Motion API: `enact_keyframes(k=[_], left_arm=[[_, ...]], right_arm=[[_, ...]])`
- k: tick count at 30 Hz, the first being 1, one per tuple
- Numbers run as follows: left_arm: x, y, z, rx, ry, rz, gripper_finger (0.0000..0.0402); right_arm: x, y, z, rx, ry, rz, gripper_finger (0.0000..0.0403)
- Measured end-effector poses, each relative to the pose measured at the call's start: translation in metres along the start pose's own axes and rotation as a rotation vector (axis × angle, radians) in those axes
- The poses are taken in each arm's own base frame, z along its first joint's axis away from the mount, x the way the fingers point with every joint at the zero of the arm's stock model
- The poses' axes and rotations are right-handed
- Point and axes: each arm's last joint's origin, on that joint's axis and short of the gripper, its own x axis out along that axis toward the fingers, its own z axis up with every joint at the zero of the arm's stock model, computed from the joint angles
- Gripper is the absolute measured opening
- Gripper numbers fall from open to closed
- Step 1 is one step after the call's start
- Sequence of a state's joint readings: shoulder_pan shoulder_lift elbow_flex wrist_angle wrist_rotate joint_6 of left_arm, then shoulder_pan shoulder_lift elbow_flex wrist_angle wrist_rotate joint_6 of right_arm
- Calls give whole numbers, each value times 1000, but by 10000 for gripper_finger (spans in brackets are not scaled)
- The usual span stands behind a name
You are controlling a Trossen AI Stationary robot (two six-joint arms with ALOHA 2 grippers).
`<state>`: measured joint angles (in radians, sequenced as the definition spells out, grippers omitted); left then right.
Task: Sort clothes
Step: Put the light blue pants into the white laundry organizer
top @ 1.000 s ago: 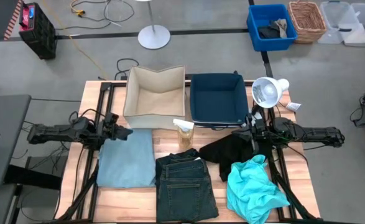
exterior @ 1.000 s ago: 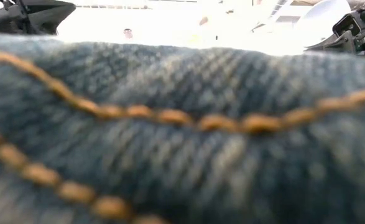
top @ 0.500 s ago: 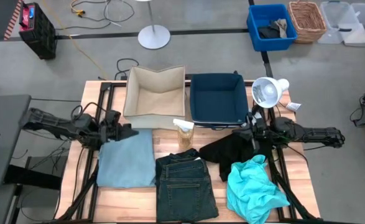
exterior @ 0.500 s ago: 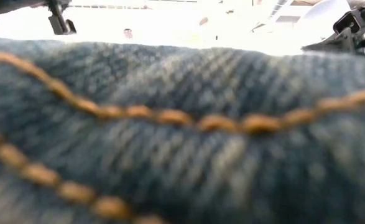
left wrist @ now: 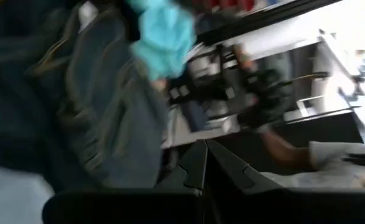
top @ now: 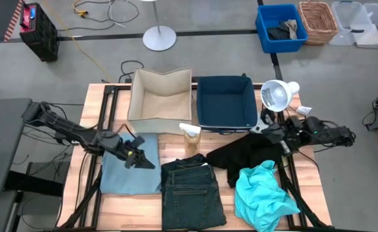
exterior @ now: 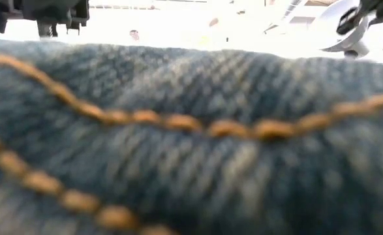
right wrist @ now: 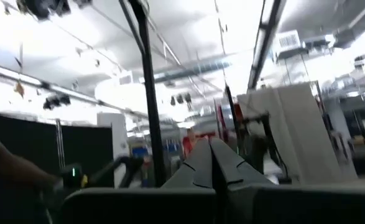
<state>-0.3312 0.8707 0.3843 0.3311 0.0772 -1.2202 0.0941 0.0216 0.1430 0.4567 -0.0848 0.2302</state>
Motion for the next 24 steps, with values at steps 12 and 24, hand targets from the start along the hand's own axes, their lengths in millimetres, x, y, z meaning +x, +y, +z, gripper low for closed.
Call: enact_keyframes(k=[12, 24], left_arm=[[18, 23, -9, 31, 74, 162, 4], [18, 24, -9, -12, 51, 180, 4]], right_arm=[[45, 11, 64, 71, -47, 12, 0], [94, 3, 63, 175, 48, -81, 0]])
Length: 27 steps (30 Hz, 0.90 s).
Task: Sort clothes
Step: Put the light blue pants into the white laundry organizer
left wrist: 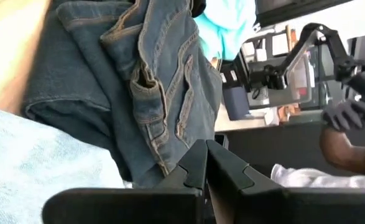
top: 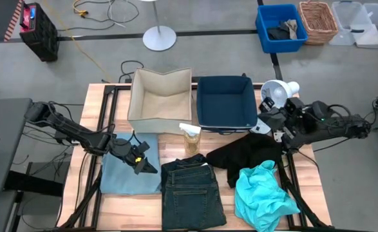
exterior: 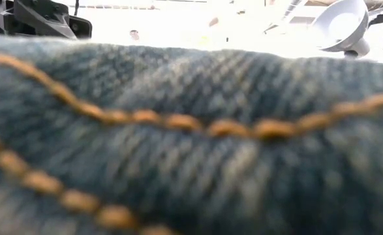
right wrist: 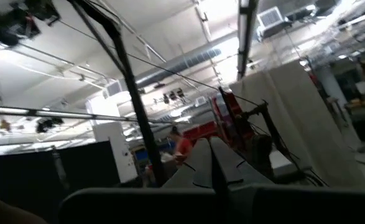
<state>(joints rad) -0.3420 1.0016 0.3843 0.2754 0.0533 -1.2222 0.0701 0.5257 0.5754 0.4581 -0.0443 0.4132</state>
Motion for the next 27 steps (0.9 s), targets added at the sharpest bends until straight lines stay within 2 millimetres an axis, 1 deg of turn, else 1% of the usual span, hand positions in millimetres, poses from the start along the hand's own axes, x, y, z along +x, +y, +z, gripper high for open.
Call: enact_keyframes(k=[5, 8, 10, 12, 16, 21, 24, 27], left_arm=[[0, 1, 4, -1, -107, 36, 4], [0, 3, 4, 12, -105, 55, 8], [0, 5, 2, 22, -83, 90, 20], [0, -1, 1, 63, -42, 134, 40], [-5, -21, 3, 214, 53, 244, 98], [-21, -48, 13, 345, 98, 417, 179], [-30, -53, 15, 371, 161, 552, 218], [-33, -48, 12, 369, 254, 705, 244]], right_arm=[[9, -4, -9, 9, 41, -18, 0], [12, -4, -15, 20, 71, -10, 0], [14, -3, -18, 26, 85, -4, 0], [18, -2, -18, 29, 103, -7, 0], [28, -2, -16, 29, 134, -23, 2], [42, -2, -16, 29, 201, -52, 28], [49, -2, -14, 25, 205, -53, 44], [54, -2, -14, 23, 211, -56, 53]])
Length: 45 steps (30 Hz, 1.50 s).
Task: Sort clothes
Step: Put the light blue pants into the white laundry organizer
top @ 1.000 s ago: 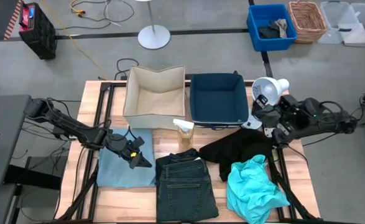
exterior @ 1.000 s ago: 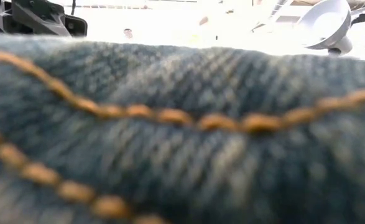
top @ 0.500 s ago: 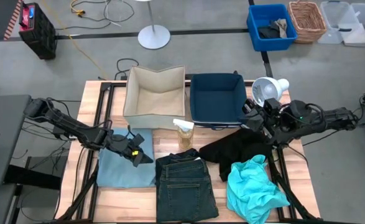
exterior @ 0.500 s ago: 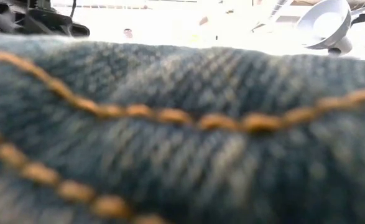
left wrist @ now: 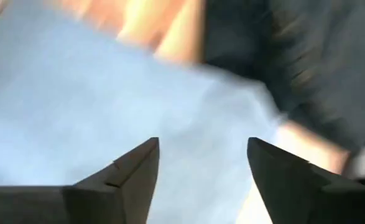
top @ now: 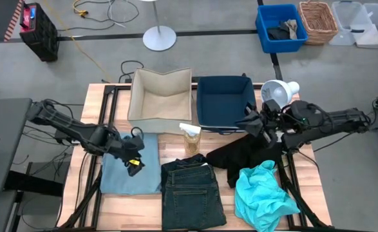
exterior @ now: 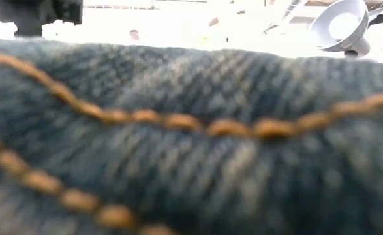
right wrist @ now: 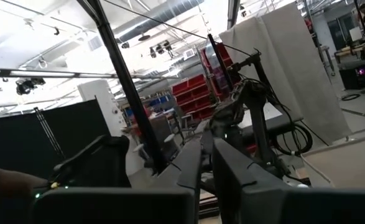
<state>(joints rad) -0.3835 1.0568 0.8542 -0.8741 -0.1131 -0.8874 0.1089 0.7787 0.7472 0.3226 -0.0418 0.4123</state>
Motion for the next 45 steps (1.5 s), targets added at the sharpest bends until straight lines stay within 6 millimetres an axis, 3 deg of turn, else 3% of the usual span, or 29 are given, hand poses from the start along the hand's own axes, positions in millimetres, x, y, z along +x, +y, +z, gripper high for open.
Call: enact_keyframes(k=[14, 23, 30, 37, 45], left_arm=[[60, 5, -15, 46, 328, 387, 267], [118, 7, -25, 110, 456, 467, 326], [131, 9, -28, 94, 506, 489, 335], [133, 15, -20, 80, 497, 488, 292], [133, 17, -18, 41, 462, 518, 152]], right_arm=[[5, 0, 1, -1, 5, -1, 56], [5, 1, 1, 20, 5, 0, 56], [5, 1, 1, 34, 5, 1, 56], [5, 0, 1, 34, 4, 1, 56], [5, 0, 1, 36, 5, 0, 56]])
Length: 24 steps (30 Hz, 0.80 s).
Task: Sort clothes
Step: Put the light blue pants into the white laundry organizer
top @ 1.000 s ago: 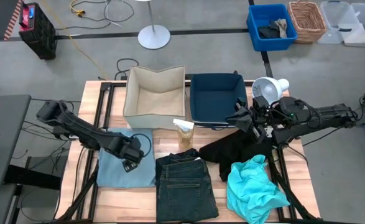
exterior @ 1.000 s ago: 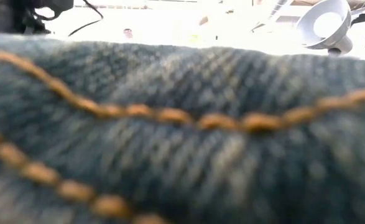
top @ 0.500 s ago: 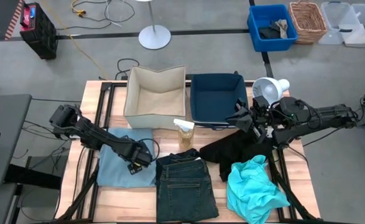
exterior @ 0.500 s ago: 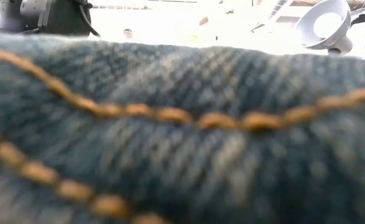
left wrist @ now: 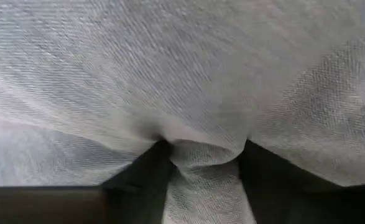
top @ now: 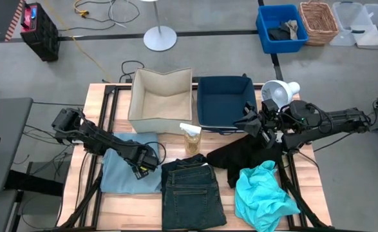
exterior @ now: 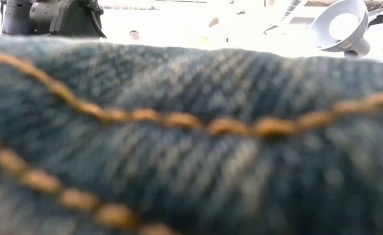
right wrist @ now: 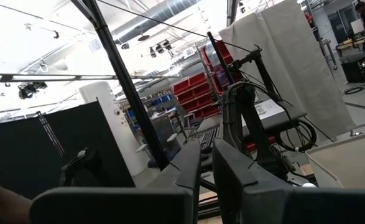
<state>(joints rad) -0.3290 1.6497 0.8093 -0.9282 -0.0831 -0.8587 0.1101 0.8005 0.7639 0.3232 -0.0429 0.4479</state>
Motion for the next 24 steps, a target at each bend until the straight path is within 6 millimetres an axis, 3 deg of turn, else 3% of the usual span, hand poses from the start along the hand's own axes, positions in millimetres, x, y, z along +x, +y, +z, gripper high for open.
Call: enact_keyframes(k=[4, 11, 15, 24], left_arm=[[0, 0, 0, -26, 1, -5, 71], [-12, -8, 3, 24, 20, 7, 63], [-38, -18, 8, 93, 14, 0, 32], [-114, -30, 11, 148, -55, -19, 31]], right_arm=[[0, 0, 0, 0, 0, 0, 56], [0, 0, 0, -5, 1, -2, 56], [0, 0, 0, -10, 1, -2, 56], [0, 0, 0, -11, 1, -2, 56]])
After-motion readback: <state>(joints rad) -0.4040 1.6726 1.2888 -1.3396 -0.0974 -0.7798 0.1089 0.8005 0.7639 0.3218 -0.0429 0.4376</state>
